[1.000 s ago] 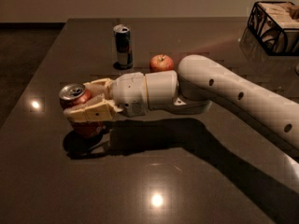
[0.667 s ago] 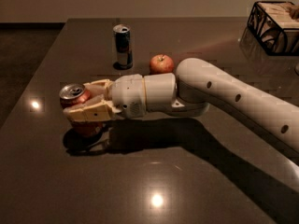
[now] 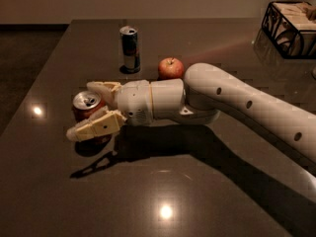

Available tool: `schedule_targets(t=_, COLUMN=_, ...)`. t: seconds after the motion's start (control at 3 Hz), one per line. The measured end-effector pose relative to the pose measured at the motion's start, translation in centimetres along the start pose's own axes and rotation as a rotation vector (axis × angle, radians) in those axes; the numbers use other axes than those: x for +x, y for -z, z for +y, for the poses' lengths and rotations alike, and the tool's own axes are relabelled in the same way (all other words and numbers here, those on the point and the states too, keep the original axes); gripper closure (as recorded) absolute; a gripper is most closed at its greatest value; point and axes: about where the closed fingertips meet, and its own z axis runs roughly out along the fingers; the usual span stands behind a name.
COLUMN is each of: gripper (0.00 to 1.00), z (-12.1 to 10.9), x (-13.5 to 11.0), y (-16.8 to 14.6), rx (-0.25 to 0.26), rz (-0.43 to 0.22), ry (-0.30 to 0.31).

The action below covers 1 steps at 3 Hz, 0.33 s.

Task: Place coke can upright

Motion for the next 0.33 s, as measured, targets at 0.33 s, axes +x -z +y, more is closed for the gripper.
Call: schedule_targets(t=0.33, gripper=0.0, z=0.0, x=0.0, y=-0.01, rx=0.0, rz=0.0, ry=0.0)
